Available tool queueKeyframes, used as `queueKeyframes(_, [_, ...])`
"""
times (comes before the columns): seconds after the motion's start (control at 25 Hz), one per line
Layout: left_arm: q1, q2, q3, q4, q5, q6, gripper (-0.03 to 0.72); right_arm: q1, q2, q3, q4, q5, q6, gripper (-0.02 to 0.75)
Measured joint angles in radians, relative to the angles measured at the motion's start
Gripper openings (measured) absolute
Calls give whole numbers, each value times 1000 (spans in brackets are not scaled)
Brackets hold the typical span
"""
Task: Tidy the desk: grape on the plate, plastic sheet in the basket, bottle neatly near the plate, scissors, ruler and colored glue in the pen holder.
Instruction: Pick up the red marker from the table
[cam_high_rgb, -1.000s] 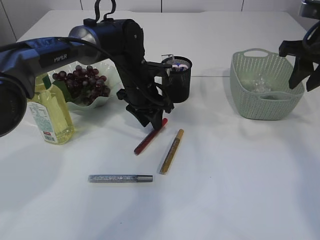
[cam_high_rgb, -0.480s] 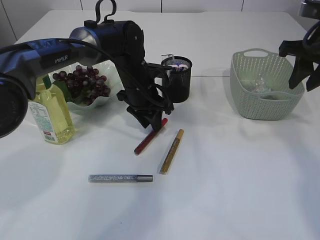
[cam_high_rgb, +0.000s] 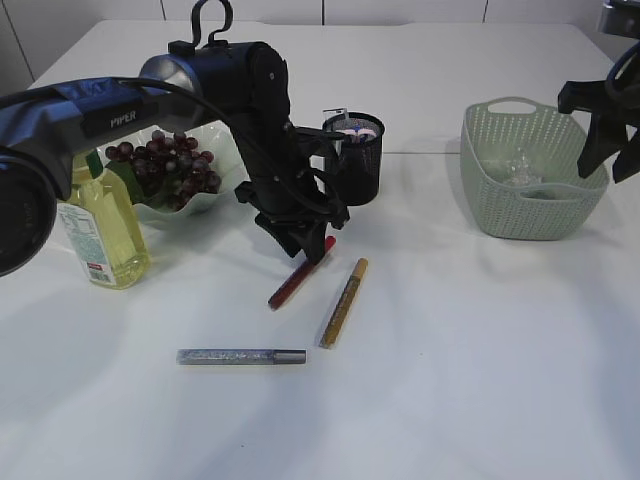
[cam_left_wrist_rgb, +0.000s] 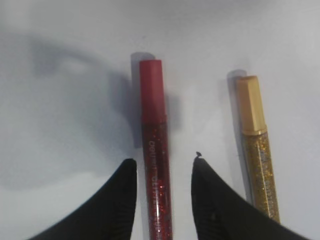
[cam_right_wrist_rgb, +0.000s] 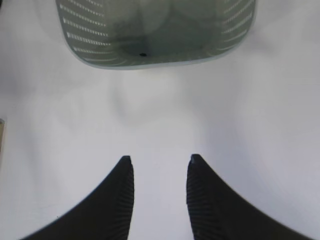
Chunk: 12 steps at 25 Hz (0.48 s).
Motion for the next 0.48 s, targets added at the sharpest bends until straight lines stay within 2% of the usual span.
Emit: queueKeyframes(0.48, [0,5,0,-5,0,0,269,0,0,0,0,0,-2,296])
